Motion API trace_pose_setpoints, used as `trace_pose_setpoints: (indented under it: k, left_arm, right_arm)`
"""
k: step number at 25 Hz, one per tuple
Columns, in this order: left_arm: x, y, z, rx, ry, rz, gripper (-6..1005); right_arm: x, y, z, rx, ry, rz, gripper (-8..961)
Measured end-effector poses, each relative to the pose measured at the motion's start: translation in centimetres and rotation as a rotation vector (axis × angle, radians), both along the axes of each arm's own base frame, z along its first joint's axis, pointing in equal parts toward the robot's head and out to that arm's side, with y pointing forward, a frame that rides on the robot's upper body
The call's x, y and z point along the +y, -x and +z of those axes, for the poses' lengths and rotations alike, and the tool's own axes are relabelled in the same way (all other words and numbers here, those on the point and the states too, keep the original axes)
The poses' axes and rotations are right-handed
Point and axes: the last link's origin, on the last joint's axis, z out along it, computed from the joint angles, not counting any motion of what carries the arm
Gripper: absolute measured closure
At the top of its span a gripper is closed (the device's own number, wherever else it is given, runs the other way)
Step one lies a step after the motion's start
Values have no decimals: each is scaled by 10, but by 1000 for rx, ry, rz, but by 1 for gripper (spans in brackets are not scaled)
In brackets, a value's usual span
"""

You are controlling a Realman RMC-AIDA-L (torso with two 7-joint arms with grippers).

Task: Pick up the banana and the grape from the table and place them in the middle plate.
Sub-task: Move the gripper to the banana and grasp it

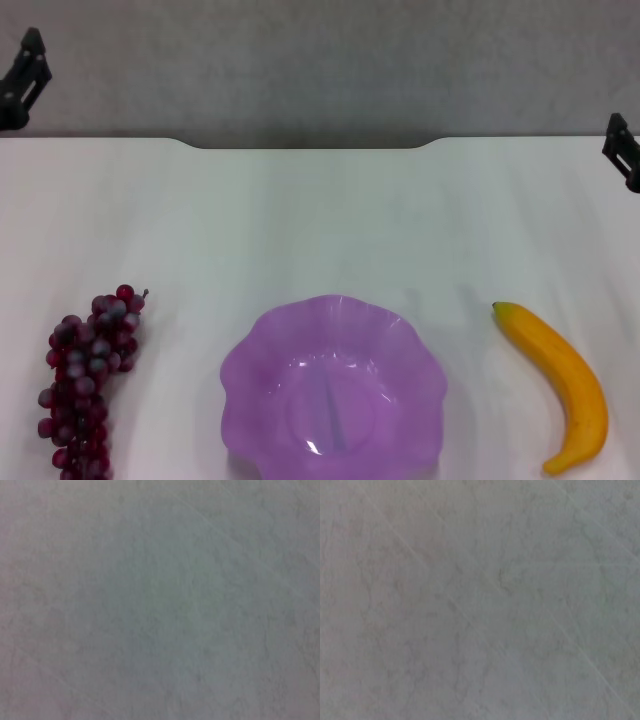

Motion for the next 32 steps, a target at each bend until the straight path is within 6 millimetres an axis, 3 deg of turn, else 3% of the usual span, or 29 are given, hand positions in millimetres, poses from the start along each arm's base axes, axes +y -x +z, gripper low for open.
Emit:
trace_pose_setpoints:
  k: [23, 32]
  left_arm:
    - [1, -7, -3, 17, 53, 10, 250]
    - [1, -7, 2, 20, 72, 60, 251]
  right_arm:
    - [-8, -6, 11, 14, -15, -27, 166]
    - [-3, -27, 28, 145, 141, -168, 168]
